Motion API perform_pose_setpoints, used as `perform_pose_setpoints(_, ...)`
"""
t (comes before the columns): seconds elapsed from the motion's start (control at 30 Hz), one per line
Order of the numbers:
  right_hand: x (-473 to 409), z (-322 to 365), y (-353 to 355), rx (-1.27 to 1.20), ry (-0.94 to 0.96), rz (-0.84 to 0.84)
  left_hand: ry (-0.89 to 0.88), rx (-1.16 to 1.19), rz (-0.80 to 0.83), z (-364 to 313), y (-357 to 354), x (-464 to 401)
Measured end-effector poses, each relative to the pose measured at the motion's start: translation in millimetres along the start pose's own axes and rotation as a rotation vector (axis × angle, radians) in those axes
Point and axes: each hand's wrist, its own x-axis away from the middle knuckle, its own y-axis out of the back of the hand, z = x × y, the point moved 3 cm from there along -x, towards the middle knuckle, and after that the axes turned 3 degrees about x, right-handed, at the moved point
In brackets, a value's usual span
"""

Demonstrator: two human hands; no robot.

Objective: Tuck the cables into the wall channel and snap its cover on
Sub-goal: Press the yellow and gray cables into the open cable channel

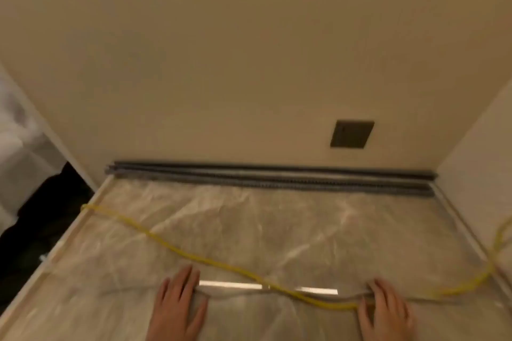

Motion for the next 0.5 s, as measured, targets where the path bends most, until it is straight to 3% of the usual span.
perform_pose_setpoints(0.13,4.6,-2.6,1.3,0.033,-0.073,0.108,0.031,-0.048,0.045,1.4,-0.9,14.5)
perform_pose_setpoints(0.5,18.9,7.5,-7.0,0.048,-0.113,0.104,0.068,-0.095,-0.003,9.5,-13.4,24.7)
